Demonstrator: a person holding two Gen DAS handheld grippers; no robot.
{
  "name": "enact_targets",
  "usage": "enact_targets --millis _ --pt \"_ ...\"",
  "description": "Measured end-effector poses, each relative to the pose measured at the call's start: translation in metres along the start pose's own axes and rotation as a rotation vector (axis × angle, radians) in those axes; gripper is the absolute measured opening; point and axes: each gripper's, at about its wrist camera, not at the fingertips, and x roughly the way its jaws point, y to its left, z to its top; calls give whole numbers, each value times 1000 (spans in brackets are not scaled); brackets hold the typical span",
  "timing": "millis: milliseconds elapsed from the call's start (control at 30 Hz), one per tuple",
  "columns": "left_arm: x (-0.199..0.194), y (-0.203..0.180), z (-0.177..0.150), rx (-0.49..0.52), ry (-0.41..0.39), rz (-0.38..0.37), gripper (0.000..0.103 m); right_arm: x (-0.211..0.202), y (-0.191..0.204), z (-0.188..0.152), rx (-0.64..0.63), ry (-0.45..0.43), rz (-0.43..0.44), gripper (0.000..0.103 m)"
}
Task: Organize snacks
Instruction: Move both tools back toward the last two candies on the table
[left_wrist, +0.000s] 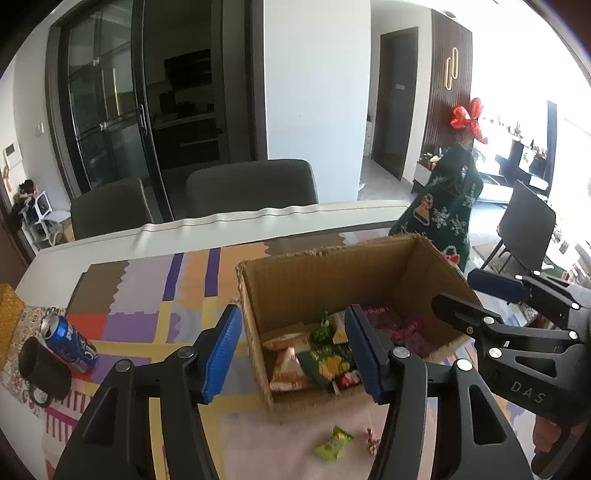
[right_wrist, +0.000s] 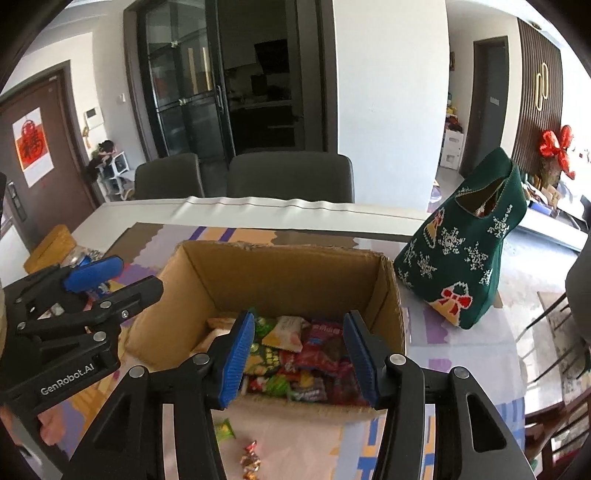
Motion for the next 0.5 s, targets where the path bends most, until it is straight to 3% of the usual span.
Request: enact_targets --millis 500 --pt "-42 3 -45 64 -16 9 66 -48 30 -38 -29 -57 14 59"
